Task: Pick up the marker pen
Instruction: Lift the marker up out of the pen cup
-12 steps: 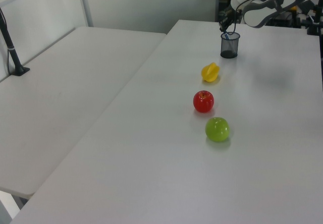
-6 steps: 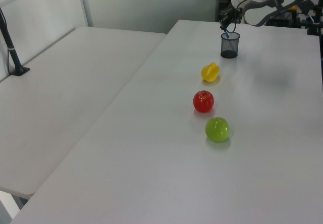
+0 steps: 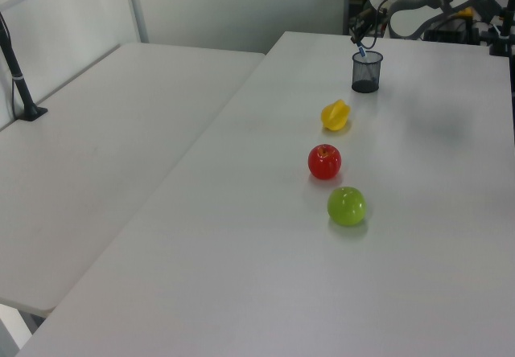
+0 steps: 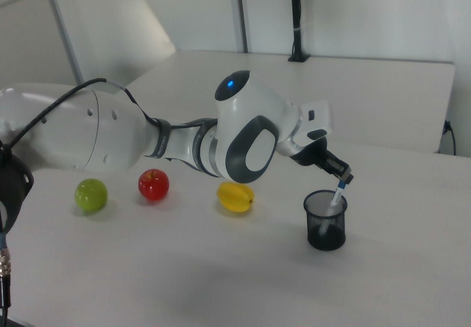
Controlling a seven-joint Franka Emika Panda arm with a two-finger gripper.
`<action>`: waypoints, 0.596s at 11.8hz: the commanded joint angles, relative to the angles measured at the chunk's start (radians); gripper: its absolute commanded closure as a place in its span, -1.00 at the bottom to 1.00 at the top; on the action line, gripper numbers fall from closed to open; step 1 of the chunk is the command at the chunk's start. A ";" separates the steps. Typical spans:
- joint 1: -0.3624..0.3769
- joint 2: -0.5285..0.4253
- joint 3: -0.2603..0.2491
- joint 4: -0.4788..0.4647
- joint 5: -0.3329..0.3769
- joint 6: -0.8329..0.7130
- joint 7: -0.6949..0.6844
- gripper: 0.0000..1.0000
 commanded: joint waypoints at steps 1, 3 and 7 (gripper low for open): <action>-0.008 -0.059 -0.002 -0.030 0.004 0.002 -0.005 0.80; -0.008 -0.065 -0.002 -0.017 0.013 0.002 0.008 0.81; -0.005 -0.091 -0.002 -0.004 0.079 0.002 0.012 0.80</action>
